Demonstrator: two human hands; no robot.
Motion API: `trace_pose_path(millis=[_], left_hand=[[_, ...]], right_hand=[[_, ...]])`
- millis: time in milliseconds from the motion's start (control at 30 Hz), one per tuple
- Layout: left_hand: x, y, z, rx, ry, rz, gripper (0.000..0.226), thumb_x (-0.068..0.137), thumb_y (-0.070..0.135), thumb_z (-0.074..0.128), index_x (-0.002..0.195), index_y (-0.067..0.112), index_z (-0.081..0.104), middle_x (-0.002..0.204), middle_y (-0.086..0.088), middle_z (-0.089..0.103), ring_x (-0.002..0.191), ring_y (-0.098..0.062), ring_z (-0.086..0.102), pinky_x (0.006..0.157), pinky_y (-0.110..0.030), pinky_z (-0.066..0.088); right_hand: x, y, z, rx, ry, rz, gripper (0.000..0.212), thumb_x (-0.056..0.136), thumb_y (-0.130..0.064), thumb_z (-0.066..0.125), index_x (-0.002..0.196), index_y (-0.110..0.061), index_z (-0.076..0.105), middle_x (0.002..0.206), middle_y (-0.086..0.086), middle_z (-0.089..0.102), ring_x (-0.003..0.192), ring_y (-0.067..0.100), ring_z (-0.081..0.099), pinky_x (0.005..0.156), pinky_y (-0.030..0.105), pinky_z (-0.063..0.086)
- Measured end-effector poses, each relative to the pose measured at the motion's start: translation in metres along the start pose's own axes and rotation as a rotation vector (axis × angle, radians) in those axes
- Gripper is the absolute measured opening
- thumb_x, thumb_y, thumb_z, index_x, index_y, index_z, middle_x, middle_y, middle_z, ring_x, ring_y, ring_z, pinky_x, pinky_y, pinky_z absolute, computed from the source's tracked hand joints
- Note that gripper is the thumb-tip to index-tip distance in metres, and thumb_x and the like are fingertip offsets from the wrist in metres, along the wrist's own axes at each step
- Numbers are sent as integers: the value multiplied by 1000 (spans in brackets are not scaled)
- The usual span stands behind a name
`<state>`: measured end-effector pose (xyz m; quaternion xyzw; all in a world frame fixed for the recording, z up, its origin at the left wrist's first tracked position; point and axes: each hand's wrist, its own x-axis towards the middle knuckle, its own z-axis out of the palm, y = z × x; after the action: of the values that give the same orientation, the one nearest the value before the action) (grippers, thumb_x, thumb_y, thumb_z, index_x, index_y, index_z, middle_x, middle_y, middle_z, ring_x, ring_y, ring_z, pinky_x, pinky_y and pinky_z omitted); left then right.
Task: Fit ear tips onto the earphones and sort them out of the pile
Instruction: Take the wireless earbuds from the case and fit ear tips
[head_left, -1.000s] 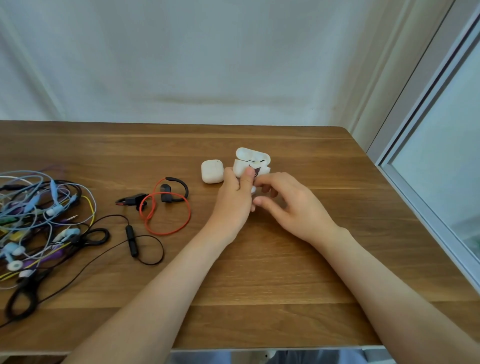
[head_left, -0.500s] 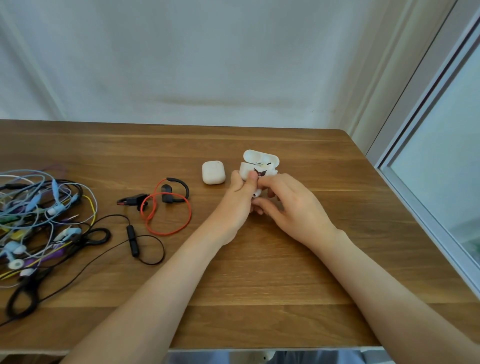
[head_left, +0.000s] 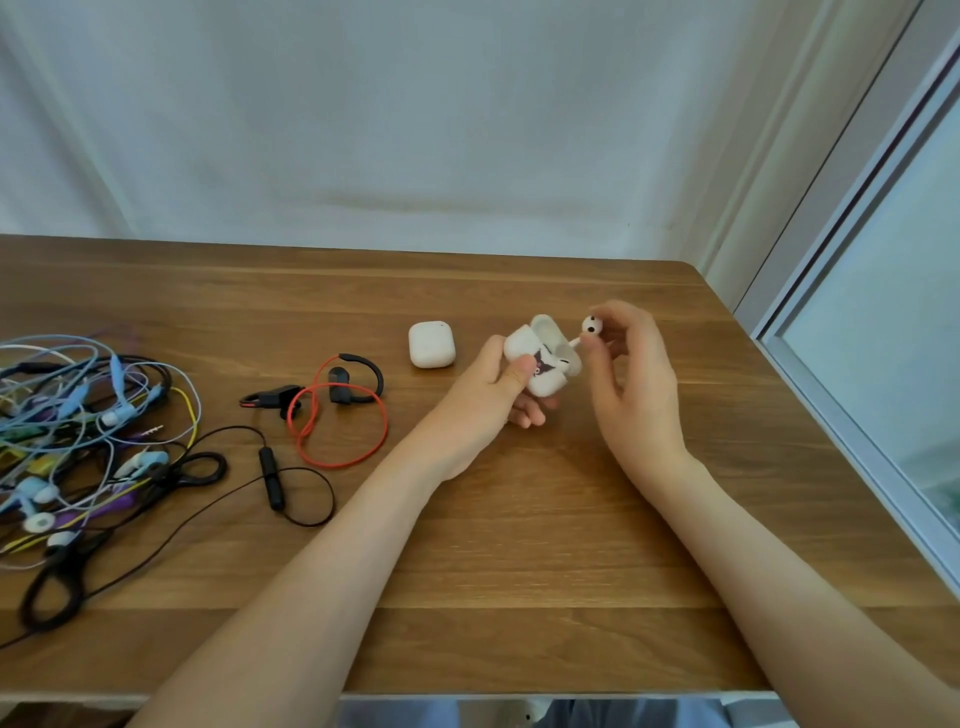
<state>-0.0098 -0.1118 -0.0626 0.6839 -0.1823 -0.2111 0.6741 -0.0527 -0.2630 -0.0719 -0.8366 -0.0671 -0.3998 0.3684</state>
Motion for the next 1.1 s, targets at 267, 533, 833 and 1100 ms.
trace_pose_path(millis=[267,533,833,1100], left_hand=[[-7,6,-1,275,-131,45,27,106,27,27,124,20,47,76,3,65,59,-7,44,65,-20,39],[-5,5,-1,275,-165,31,31,106,31,26,128,22,45,71,9,64,59,-9,41,67,-25,37],[-6,7,-2,175,-170,16,29,106,29,26,128,23,44,68,7,65,54,-6,40,63,-21,35],[-6,6,-3,103,-160,2,32,106,31,26,132,22,43,67,6,64,52,-5,39,59,-18,35]], right_hand=[[1,2,1,-74,-49,-11,23,88,-2,56,108,-15,57,100,-22,51,98,0,47,93,10,22],[0,-4,-1,33,29,21,34,91,-5,53,110,-33,53,106,-28,54,101,-5,52,94,21,29],[-2,-2,1,137,-131,79,39,95,-7,46,117,-38,53,109,-30,58,109,20,56,94,30,45],[1,-2,1,102,-127,88,36,90,-4,53,110,-33,53,111,-28,57,113,7,53,100,23,32]])
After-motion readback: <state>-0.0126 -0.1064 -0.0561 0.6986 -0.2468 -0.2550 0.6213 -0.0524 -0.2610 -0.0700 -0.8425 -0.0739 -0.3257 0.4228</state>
